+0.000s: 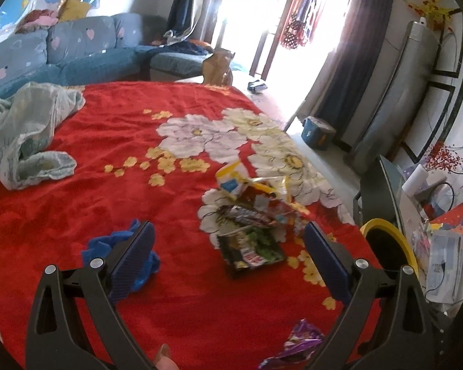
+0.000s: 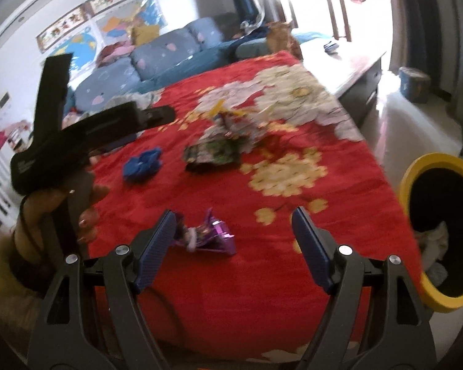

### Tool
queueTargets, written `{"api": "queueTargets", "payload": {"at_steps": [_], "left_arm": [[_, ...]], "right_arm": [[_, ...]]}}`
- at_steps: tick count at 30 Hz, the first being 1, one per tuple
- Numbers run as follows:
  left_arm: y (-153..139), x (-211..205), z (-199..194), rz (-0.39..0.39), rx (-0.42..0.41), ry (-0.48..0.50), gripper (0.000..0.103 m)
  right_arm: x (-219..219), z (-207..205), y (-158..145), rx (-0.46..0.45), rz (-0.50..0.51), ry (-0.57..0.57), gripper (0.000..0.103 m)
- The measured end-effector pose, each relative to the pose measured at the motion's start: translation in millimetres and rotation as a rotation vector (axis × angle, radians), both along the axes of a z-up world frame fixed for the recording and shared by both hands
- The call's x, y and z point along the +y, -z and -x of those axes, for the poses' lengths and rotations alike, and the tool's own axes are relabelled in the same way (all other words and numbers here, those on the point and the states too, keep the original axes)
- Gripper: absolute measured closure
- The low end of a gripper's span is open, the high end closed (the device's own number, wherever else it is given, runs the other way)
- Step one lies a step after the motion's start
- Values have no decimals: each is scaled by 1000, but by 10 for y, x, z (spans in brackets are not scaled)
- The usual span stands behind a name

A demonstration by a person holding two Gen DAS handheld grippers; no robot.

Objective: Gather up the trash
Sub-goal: 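Grasp the purple wrapper bundle with the right tool while the left tool grasps a dark snack wrapper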

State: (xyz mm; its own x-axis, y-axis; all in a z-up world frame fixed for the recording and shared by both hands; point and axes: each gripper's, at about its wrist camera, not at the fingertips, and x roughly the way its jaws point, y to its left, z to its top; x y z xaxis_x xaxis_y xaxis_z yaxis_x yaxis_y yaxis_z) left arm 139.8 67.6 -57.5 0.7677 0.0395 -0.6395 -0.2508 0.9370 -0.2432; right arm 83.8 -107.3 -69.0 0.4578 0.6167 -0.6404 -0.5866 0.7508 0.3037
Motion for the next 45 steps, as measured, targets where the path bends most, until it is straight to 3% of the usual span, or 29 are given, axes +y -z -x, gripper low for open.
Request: {"api": "queueTargets", "payload": {"at_steps": [7,10,17,26,29,30,33,34,37,45], "left_arm": [[110,122,-64,67,30,20,37],[201,129,-138,99,61,48,45],[458,182,-330,189,140,95,49],[658,134,-434,229,180,118,63],[677,105,-445,223,180,123,70],[681,100,-443,225,179,126,77],[691,83,-439,222,178,131,80],[687,77,-431,219,175,131,81],[665,75,-396,219,165,133,85],[500,113,-260,207,118,125,89]], "right_arm": [[234,-4,147,60,19,-55,34],[319,-7,191,65,30,-74,34],[436,-82,345,110,26,-121,35],[489,-53,434,115,26,-163,49],[485,-35,443,117,19,-164,52],[485,-26,443,115,20,-167,53],[480,-10,438,113,21,-169,58],[467,-12,435,117,12,-167,68],[434,-32,430,152,-22,-178,78],[441,32,365,102,7,-182,90]]}}
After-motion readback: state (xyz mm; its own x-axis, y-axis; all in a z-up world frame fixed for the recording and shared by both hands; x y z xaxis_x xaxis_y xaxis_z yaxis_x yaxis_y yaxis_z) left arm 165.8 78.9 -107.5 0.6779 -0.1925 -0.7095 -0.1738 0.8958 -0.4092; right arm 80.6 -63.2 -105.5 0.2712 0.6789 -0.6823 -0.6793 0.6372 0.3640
